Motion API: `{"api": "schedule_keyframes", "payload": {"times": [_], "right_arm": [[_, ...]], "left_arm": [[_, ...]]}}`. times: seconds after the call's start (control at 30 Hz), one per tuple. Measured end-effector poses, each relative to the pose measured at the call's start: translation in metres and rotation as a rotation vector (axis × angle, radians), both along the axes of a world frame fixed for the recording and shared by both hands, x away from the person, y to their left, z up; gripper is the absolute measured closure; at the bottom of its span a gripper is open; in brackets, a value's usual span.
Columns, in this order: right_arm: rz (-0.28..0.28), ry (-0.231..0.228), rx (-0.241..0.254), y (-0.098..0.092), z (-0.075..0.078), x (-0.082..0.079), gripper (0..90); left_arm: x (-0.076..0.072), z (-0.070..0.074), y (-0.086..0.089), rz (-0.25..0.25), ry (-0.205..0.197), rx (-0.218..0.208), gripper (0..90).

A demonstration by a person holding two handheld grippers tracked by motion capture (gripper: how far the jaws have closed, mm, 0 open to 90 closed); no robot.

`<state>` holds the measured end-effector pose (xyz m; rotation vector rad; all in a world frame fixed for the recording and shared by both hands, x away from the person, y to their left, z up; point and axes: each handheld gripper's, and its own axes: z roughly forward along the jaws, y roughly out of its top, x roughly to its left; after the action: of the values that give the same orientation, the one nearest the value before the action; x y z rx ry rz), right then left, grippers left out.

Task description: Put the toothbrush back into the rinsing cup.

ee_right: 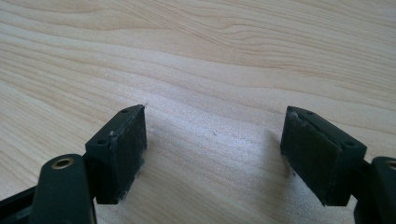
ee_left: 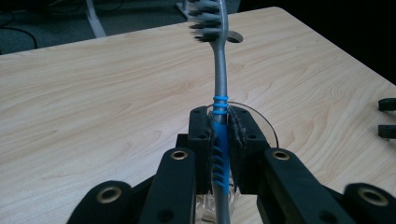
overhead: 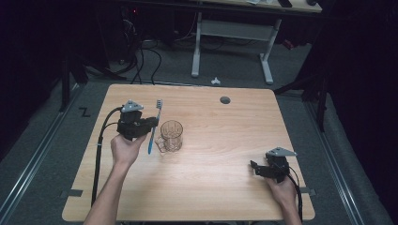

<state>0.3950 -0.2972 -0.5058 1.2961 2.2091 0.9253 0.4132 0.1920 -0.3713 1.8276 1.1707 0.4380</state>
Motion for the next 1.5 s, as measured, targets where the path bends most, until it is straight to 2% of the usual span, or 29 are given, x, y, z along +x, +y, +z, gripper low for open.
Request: {"api": "schedule_keyframes", "payload": {"times": [0.43,0.63,0.87,1.17,1.5], "right_arm": [[0.003,0.001,0.000,0.000,0.000,0.000,22.7],[0.003,0.001,-0.001,0.000,0.000,0.000,22.7],[0.003,0.001,-0.001,0.000,0.000,0.000,22.7],[0.003,0.001,0.000,0.000,0.000,0.000,22.7],[0.003,0.001,0.000,0.000,0.000,0.000,22.7]], "left_arm": [[0.016,0.005,-0.008,0.010,-0.024,-0.023,80.3],[0.023,0.007,-0.016,0.010,-0.047,-0.015,80.3],[0.030,0.005,-0.019,0.012,-0.047,-0.028,80.2],[0.034,0.002,-0.021,0.013,-0.056,-0.027,80.2],[0.032,-0.001,-0.018,0.010,-0.051,-0.016,79.8]]}}
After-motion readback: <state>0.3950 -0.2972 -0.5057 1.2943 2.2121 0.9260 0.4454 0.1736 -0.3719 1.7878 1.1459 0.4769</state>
